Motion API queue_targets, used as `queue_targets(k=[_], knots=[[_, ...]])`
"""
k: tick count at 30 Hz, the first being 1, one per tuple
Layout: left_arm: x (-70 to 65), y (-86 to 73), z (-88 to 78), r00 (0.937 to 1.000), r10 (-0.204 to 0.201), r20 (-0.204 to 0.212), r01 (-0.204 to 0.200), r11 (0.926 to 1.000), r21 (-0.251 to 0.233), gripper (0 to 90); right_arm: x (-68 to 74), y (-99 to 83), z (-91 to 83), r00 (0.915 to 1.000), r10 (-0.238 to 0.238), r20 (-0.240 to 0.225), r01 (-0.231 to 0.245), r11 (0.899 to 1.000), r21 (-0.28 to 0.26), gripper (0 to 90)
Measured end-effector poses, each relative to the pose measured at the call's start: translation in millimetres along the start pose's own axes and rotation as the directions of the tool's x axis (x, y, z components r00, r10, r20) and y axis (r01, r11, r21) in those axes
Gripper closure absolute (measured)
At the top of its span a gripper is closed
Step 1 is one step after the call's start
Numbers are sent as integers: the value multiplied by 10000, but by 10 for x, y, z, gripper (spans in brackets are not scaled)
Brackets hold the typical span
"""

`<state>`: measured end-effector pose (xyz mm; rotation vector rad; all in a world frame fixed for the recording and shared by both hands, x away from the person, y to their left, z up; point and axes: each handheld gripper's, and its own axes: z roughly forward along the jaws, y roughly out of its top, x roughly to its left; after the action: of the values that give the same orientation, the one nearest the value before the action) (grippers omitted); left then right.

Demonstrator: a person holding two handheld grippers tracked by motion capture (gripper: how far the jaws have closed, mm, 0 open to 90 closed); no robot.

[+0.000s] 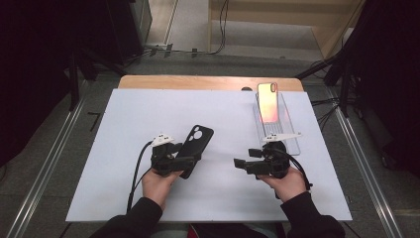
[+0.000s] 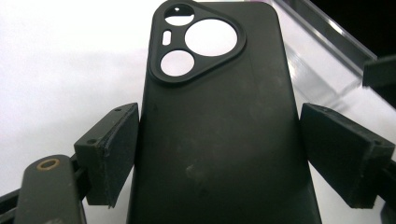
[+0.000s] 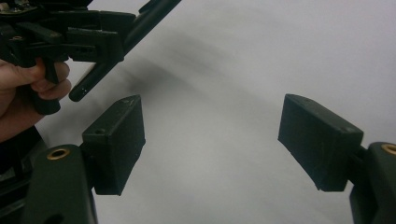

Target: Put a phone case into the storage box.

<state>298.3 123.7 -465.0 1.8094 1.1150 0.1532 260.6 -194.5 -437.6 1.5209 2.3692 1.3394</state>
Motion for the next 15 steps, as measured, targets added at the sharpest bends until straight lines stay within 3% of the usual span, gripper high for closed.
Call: queue_targets(k=[6, 10, 15], knots=[[-37, -24, 14, 9996, 78, -282, -84, 9997, -213, 153, 38, 96, 56, 9984, 454, -346, -462, 9986, -239, 209], [-97, -54, 49, 9994, 243, -257, -249, 9994, -232, 153, 53, 154, 96, 9980, 574, -249, -584, 9975, -402, 207], [-147, -84, 72, 9993, 239, -270, -251, 9987, -447, 153, 68, 224, 120, 9961, 717, -507, -745, 9957, -542, 205]])
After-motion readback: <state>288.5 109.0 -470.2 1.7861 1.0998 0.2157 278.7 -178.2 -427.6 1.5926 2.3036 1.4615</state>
